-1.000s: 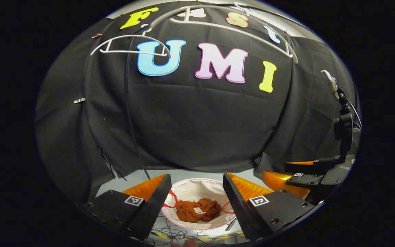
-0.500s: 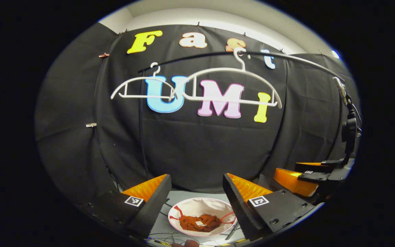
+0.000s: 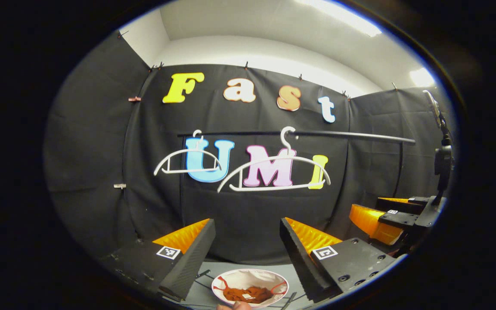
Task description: Grasp the clothes on the hanger with both hands and then place them into the laundry hamper below.
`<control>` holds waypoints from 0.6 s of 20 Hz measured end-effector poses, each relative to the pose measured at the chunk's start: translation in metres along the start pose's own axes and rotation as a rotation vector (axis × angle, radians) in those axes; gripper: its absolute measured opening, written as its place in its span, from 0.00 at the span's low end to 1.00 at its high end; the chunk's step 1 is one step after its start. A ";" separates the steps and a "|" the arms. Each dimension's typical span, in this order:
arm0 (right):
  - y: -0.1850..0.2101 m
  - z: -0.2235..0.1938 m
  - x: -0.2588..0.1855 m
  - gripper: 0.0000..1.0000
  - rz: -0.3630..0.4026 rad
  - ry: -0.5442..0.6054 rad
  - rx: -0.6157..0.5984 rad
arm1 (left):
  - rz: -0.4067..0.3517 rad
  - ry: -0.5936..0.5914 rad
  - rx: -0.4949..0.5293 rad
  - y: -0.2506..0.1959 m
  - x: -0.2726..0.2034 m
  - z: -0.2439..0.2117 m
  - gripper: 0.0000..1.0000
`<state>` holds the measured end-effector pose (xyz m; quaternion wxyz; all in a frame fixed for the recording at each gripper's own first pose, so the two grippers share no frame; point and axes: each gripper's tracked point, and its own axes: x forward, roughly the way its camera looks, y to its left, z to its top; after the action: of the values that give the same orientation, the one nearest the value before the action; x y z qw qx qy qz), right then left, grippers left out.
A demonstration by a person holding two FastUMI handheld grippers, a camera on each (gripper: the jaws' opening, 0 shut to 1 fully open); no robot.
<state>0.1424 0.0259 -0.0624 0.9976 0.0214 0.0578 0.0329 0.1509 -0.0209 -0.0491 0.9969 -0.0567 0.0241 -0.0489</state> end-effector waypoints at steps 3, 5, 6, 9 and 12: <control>0.003 0.026 -0.011 0.93 0.003 -0.052 -0.021 | 0.015 -0.050 0.020 0.003 -0.018 0.025 0.93; 0.003 0.038 -0.018 0.96 0.009 -0.069 -0.002 | 0.028 -0.080 0.042 0.002 -0.027 0.038 0.95; 0.001 0.043 -0.020 0.98 0.010 -0.076 0.009 | 0.035 -0.088 0.051 0.001 -0.030 0.042 0.92; -0.007 0.056 -0.026 0.99 0.012 -0.099 0.012 | 0.040 -0.089 0.056 -0.003 -0.032 0.049 0.93; -0.015 0.065 -0.030 0.96 0.009 -0.120 0.001 | 0.042 -0.083 0.044 -0.009 -0.033 0.052 0.93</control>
<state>0.1212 0.0065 0.0051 0.9991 0.0239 -0.0023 0.0361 0.1204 -0.0211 0.0044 0.9989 -0.0361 -0.0174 -0.0259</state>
